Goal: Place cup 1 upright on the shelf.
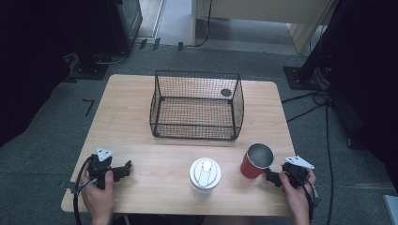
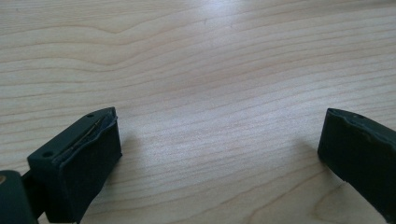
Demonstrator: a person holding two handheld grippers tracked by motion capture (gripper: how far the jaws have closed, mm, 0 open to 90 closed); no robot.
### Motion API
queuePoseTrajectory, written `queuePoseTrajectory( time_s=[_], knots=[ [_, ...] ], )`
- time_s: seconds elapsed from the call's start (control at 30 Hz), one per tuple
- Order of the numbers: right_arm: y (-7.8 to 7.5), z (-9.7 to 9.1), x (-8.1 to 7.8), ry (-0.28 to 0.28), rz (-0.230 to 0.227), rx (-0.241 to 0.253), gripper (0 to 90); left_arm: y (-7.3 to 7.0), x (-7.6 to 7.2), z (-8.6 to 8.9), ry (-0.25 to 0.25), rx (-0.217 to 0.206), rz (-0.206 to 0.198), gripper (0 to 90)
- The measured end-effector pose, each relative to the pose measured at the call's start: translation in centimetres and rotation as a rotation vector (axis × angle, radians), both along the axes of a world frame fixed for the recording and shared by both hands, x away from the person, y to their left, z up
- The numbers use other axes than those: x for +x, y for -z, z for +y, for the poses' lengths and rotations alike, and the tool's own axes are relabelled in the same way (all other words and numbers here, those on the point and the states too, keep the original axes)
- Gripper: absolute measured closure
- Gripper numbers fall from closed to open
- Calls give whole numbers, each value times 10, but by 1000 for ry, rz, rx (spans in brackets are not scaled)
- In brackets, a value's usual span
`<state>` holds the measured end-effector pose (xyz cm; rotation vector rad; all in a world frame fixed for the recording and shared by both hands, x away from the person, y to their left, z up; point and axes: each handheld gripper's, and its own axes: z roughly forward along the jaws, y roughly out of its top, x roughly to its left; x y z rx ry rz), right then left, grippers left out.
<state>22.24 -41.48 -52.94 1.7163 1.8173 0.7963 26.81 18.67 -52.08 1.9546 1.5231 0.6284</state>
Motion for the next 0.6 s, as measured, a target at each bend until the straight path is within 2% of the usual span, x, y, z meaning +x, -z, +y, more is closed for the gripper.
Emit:
queuePoseTrajectory(
  time_s=[0.27,0.3,0.37,0.43,0.53,0.6],
  knots=[
    [0,-2,-7,27,-2,-1,0,0,0,0,-3,1,2,0],
    [0,-2,-8,36,2,7,0,0,0,0,-4,0,1,0],
    [-4,-7,-12,34,3,62,0,0,0,0,-3,1,2,0],
    [-6,-8,-14,30,5,65,0,0,0,0,-4,-1,0,0],
    [-12,-6,-19,12,12,21,0,0,0,0,-4,0,1,0],
    [-16,-4,-21,4,1,9,0,0,0,0,-3,1,2,0]
  ],
)
